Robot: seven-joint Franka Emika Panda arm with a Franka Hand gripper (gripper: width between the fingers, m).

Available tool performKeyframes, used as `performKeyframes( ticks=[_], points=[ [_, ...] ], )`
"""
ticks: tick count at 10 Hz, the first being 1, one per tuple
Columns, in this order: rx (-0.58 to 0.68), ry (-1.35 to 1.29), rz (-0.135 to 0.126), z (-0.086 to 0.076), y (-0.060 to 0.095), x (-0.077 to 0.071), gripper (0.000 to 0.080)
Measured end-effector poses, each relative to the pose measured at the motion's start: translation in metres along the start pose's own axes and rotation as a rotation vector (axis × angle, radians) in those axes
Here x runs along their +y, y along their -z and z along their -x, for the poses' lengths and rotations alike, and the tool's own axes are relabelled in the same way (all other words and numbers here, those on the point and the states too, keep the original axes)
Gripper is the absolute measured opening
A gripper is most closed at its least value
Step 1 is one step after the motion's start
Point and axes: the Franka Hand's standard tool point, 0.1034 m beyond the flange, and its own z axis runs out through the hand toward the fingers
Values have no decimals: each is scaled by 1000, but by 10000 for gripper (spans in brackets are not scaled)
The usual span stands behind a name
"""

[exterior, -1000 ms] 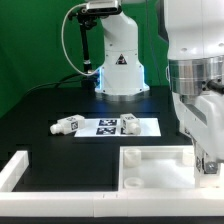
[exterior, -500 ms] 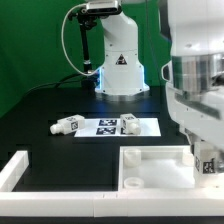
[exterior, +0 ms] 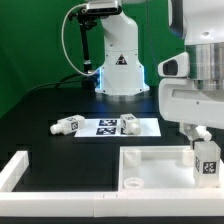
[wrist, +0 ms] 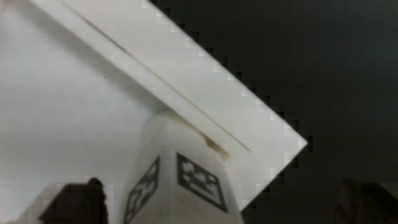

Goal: Assemble one leg

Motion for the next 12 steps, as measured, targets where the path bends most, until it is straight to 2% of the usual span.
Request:
performKeyframes(
  ticks=[1,3,5,8,12],
  points=[
    [22,193,-5,-6,-3,6,649],
    [31,467,4,-18,-7,18,649],
    [39,496,2,-19,-7,18,649],
    [39,420,0,-19,-7,18,284],
    [38,169,-6,-19,-7,18,285]
  ],
)
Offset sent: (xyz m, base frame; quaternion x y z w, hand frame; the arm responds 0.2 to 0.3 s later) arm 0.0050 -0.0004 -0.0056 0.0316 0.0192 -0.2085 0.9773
